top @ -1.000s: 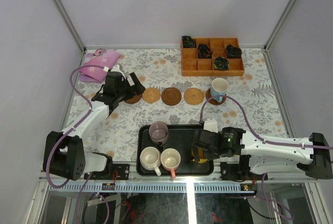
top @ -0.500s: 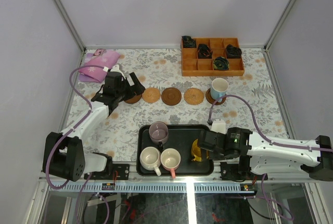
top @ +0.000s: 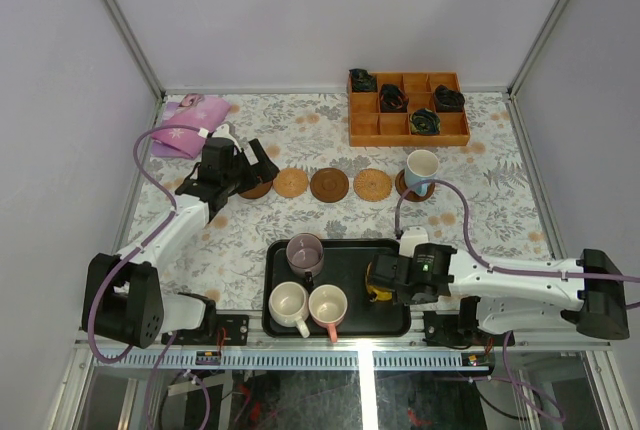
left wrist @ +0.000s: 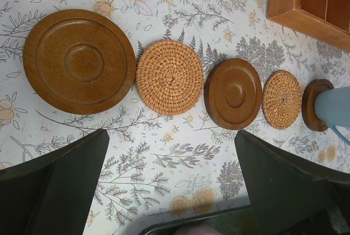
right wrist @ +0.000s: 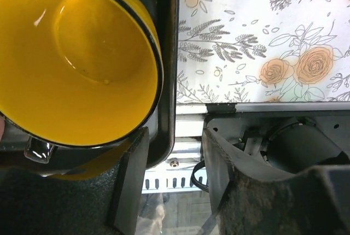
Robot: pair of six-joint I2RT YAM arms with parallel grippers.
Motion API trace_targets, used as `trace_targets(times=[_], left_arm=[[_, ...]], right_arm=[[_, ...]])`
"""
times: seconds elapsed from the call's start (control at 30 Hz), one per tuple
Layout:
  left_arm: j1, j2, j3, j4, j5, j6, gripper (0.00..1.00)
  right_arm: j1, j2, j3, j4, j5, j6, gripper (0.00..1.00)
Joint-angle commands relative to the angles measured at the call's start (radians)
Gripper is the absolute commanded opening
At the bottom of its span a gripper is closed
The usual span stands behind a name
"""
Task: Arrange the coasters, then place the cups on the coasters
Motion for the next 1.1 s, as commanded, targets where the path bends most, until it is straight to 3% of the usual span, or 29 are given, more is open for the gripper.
trace_targets(times=[0.0, 0.2, 0.37, 0.6, 0.87, 0.93, 1.07], left_arm=[[-0.001, 0.012, -0.011, 0.044, -0.004, 0.009, 1.0], [-0.001, 0.008, -0.016, 0.054, -0.011, 0.008, 1.0], [-0.001, 0.01, -0.014, 0.056, -0.017, 0.014, 1.0], [-0.001, 0.01, -0.021, 0.069, -0.014, 0.008, 1.0], [-0.001, -0.007, -0.023, 0.068, -0.006, 0.007, 1.0], [-0.001, -0.013, -0.024, 0.068, -0.007, 0.007, 1.0], [-0.001, -0.023, -0.025, 0.06, -0.009, 0.008, 1.0]], right_arm=[[-0.053, -0.004, 0.027, 0.0, 0.113, 0.031, 0.49], [-0.207, -0.061, -0.025, 0.161, 0.117, -0.074, 0.46], [-0.269, 0.004, 0.017, 0.279, 0.117, -0.2, 0.49], [-0.292, 0.13, 0.097, 0.31, 0.175, -0.274, 0.51], [-0.299, 0.079, 0.176, 0.216, 0.24, -0.259, 0.52], [-0.299, 0.044, 0.189, 0.178, 0.241, -0.262, 0.55], [-0.299, -0.011, 0.204, 0.131, 0.19, -0.287, 0.71]])
